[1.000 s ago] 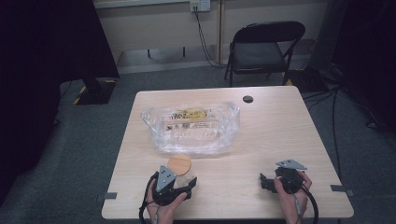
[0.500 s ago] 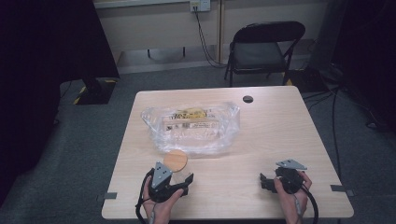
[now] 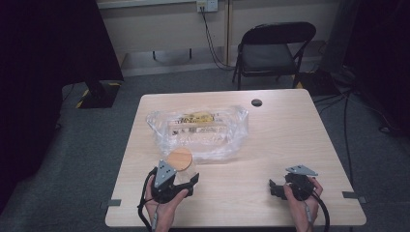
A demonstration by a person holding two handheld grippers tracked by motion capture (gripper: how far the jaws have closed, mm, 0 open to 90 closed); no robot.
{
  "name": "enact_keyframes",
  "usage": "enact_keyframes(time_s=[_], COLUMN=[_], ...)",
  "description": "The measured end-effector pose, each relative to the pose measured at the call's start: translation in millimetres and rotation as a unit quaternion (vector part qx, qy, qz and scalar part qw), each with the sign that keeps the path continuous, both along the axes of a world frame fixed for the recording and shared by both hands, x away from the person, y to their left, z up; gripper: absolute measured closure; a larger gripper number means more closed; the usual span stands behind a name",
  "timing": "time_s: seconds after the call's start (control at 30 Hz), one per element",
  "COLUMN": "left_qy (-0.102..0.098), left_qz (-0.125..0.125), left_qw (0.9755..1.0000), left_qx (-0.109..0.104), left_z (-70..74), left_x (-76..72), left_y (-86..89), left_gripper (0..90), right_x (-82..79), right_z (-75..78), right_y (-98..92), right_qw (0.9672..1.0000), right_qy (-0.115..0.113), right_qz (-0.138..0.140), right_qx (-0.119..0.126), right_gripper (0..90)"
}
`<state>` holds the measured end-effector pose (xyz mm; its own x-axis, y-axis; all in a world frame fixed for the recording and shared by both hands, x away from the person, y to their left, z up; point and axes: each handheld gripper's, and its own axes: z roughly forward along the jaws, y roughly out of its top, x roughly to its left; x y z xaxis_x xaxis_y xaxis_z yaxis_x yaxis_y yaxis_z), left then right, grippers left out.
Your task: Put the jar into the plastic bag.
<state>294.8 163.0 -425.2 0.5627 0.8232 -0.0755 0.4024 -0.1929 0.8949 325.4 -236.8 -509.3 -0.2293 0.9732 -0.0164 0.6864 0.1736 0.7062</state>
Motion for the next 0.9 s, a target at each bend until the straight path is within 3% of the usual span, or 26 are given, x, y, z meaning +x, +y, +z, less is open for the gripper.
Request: enact_keyframes(time_s=[0.9], left_qy=[-0.031], left_qz=[-0.007], left_qw=[0.9992], left_qx=[0.023], left_z=[60.5], left_x=[36.7], left_y=[-3.7], left_gripper=[25.2], right_x=[0.0], right_z=[0.0], right_y=[0.0], right_qw=[1.0], right_qy=[0.0], right_qz=[0.0], right_qx=[0.0], right_gripper=[0.0])
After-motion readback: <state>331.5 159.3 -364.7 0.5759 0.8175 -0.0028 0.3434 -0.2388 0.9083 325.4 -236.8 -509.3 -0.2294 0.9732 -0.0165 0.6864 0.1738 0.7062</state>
